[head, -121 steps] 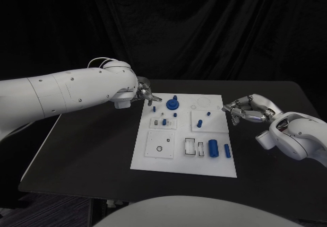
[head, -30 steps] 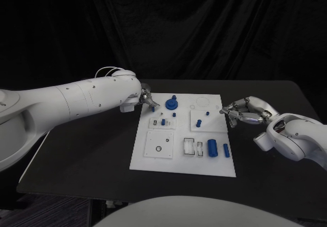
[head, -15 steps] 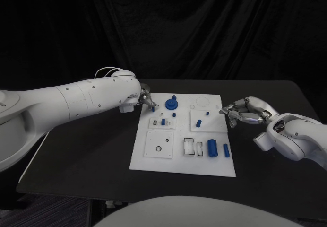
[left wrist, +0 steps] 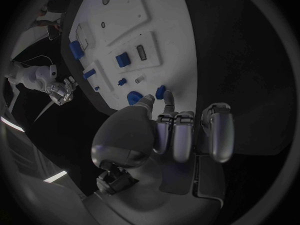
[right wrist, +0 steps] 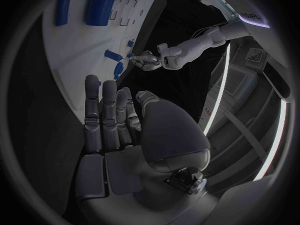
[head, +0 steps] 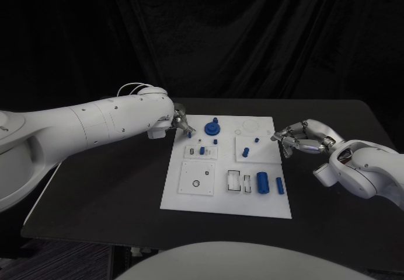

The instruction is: Assemble the parts on the task board

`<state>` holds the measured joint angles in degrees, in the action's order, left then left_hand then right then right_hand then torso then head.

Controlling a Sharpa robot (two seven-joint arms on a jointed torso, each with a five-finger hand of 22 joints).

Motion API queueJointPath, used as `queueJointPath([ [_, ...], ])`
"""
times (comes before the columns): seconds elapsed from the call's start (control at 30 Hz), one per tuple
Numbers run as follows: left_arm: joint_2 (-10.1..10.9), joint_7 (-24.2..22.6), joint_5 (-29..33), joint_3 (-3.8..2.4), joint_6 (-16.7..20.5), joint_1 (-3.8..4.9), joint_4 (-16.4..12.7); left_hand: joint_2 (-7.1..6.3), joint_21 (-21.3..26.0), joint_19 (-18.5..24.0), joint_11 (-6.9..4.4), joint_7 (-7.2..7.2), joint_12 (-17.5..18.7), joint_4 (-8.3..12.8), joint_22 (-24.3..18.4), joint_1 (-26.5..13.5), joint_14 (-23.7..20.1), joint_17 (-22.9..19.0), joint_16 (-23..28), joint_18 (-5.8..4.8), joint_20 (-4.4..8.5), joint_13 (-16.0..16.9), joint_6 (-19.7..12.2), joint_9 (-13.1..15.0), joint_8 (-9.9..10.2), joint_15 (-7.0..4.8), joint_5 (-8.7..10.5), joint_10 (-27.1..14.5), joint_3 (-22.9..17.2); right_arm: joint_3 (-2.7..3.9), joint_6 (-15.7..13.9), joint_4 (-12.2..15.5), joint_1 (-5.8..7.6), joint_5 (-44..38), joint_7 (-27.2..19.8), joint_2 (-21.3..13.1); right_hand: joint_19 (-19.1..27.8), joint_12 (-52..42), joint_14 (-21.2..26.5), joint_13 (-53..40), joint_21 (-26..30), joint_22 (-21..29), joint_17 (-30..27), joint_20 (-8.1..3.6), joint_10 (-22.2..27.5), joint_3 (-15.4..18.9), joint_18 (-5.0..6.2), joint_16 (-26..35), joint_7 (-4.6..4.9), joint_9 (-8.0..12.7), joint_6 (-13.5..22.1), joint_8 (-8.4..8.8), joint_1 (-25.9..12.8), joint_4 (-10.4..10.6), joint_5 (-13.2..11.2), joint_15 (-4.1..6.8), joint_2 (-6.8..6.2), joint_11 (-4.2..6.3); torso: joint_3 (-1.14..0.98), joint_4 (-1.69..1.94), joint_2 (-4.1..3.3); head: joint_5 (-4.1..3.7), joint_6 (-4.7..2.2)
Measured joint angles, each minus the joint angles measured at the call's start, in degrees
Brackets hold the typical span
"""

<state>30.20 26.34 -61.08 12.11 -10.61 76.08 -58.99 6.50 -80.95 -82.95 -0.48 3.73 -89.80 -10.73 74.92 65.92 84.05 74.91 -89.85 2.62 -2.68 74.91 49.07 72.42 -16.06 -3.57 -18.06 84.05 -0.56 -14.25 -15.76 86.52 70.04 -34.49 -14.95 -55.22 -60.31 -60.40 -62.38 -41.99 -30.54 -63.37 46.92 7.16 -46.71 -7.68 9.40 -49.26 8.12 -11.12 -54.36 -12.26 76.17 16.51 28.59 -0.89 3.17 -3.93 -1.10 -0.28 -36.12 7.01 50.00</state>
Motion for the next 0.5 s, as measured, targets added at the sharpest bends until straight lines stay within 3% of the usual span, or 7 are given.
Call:
queueJointPath([
  [0.2,0.04,0.01,0.00,0.00,-0.15,-0.02,0.01,-0.42,0.00,0.00,0.00,-0.47,0.00,0.68,0.00,0.45,0.00,0.00,0.00,0.00,0.00,0.00,0.47,-0.17,0.00,0.00,-2.42,0.00,-1.71,0.00,0.10,-0.04,0.00,0.00,0.09,0.04,0.00,0.00,0.00,0.00,0.00,0.00,0.00,0.00,0.00,0.00,0.00,0.00,0.00,0.00,0.00,0.00,0.00,0.00,0.00,0.00,0.00,0.00,0.00,-0.04,0.00,0.03,0.00],
  [0.5,0.12,0.01,-0.01,0.00,-0.45,-0.03,-0.03,-0.87,0.00,0.00,-0.11,-0.95,0.00,1.92,-0.01,1.36,0.00,0.00,0.00,-0.01,0.00,0.00,1.02,-0.35,0.26,0.00,-3.86,-0.11,-5.15,0.00,0.24,-0.12,-0.01,0.00,0.21,0.17,-0.21,0.00,0.00,0.07,0.00,-0.01,0.01,-0.21,0.00,0.00,0.00,0.00,0.00,0.00,0.00,0.00,0.23,0.00,0.00,0.00,0.23,0.00,0.00,0.00,0.00,0.04,0.00],
])
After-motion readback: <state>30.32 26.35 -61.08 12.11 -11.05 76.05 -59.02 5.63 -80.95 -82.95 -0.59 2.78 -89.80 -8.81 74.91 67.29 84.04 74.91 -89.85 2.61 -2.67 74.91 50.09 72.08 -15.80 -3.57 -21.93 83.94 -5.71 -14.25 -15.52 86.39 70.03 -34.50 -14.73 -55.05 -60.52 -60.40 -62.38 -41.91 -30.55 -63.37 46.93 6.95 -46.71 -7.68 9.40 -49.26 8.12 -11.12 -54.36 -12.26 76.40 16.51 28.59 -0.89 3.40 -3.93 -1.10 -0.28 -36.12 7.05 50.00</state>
